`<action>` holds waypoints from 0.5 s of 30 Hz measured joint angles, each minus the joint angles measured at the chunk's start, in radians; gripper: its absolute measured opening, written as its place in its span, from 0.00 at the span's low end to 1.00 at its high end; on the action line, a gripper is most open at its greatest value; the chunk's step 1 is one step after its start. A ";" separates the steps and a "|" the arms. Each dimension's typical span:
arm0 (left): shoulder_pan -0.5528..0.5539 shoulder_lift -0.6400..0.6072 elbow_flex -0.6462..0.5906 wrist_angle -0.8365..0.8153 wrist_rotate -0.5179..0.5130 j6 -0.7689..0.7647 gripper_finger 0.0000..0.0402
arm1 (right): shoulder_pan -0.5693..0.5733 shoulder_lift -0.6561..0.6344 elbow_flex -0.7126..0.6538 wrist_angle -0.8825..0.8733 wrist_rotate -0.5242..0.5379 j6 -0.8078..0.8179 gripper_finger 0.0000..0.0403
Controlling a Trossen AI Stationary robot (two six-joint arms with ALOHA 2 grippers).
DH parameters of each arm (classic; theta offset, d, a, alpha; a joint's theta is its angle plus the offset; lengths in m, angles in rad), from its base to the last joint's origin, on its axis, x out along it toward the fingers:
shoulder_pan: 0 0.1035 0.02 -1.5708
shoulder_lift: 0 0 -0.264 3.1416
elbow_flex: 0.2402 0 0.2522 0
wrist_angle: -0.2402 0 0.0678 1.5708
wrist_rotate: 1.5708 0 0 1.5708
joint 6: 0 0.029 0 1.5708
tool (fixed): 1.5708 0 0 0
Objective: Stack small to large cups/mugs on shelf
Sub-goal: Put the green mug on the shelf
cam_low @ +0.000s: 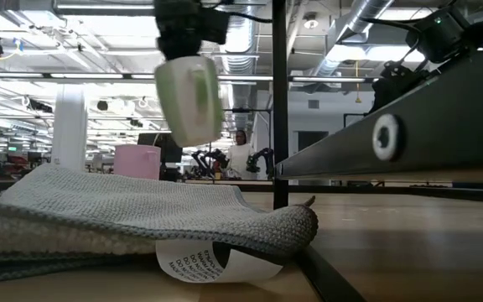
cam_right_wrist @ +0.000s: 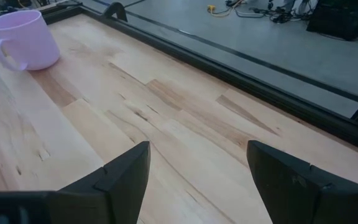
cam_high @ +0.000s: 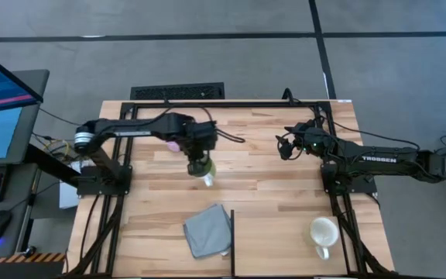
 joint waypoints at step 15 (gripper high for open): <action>0.002 0.339 0.365 -0.072 0.054 0.163 0.01 | 0.056 0.000 0.000 0.000 0.000 0.000 0.73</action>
